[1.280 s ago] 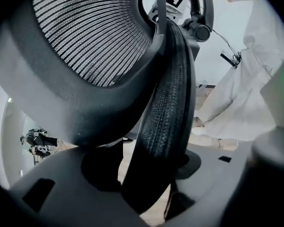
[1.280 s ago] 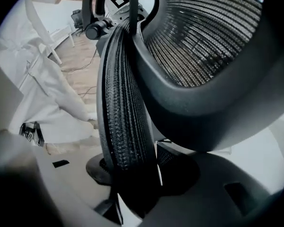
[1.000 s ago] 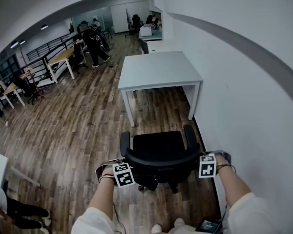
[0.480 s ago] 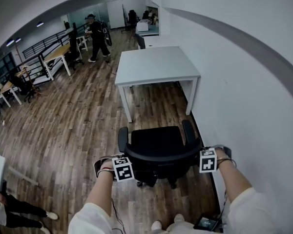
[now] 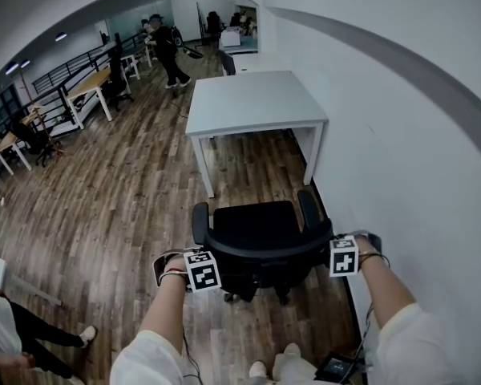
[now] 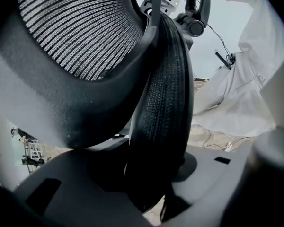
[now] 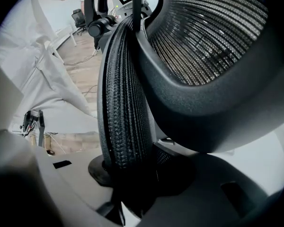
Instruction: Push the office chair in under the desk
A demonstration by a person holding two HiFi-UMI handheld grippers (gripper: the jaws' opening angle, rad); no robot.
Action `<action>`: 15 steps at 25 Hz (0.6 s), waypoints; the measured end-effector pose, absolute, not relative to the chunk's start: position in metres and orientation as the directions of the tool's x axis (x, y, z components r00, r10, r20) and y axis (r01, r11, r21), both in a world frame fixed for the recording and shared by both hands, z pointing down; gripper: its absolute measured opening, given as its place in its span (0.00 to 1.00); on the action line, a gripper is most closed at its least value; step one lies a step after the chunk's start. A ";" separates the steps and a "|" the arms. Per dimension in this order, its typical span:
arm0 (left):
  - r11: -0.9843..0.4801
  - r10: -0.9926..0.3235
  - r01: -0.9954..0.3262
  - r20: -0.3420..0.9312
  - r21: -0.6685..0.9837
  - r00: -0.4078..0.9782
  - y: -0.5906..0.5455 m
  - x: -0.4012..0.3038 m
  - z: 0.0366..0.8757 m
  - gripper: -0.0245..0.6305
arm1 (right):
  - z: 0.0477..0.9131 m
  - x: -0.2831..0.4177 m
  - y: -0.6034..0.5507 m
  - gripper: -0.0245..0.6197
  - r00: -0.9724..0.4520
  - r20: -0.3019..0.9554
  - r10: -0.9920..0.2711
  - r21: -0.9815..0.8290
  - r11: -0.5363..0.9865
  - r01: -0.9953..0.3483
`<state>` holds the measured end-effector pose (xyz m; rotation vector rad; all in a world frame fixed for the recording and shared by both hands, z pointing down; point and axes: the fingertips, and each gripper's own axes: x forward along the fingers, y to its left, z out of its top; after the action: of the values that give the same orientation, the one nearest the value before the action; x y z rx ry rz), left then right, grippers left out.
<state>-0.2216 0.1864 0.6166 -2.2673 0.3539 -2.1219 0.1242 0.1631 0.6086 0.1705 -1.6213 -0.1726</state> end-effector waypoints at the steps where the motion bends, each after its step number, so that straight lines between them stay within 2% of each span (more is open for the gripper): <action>1: -0.974 -0.175 -0.155 0.983 -0.165 0.052 0.182 -0.221 0.616 0.29 | 0.609 0.125 0.159 0.29 -0.058 0.975 -0.212 0.213 0.977 -0.004; 15: -0.975 -0.160 -0.160 0.986 -0.152 0.040 0.135 -0.210 0.618 0.29 | 0.606 0.132 0.110 0.28 -0.071 0.978 -0.197 0.199 0.980 0.024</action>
<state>-0.2102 0.1346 0.6177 -2.2648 0.3488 -2.1484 0.1316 0.1104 0.6065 0.1340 -1.6338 -0.1826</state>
